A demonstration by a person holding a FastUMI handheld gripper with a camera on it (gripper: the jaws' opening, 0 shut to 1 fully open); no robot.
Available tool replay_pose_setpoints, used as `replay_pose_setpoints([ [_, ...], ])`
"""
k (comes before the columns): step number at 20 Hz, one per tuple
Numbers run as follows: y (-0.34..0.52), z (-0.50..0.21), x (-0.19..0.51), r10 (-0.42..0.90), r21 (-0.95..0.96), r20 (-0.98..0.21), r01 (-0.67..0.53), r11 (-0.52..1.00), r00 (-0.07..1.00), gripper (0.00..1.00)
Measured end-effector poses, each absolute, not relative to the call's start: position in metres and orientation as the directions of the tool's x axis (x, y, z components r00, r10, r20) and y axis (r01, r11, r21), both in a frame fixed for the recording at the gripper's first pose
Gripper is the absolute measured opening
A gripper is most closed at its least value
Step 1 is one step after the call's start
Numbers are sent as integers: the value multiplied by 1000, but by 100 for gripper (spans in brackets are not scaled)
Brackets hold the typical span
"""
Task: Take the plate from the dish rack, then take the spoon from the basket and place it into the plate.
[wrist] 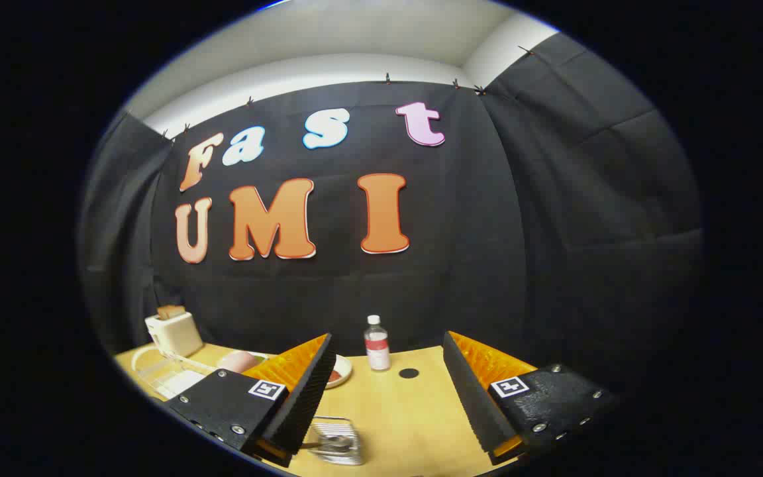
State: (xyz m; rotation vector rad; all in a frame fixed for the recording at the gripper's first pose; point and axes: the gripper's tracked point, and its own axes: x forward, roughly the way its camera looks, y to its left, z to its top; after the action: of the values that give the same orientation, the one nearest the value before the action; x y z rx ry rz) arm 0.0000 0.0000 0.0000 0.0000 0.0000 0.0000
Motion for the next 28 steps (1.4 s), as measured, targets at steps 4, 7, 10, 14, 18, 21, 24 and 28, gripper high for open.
replay_pose_setpoints([
  [4,44,25,-40,-24,10,8,23,1000,1000,97],
  [7,94,15,-59,23,-11,-74,-24,1000,997,97],
  [10,125,8,-70,30,-7,-142,-32,999,989,97],
  [14,149,8,-82,-13,-5,-148,12,1000,989,97],
  [18,164,4,-96,-46,-17,-157,44,999,987,97],
  [21,174,4,-104,-57,-26,-159,53,998,986,97],
  [24,182,-2,-107,-63,-28,-170,60,998,983,97],
  [28,198,-13,-101,-51,-28,-189,46,999,981,97],
])
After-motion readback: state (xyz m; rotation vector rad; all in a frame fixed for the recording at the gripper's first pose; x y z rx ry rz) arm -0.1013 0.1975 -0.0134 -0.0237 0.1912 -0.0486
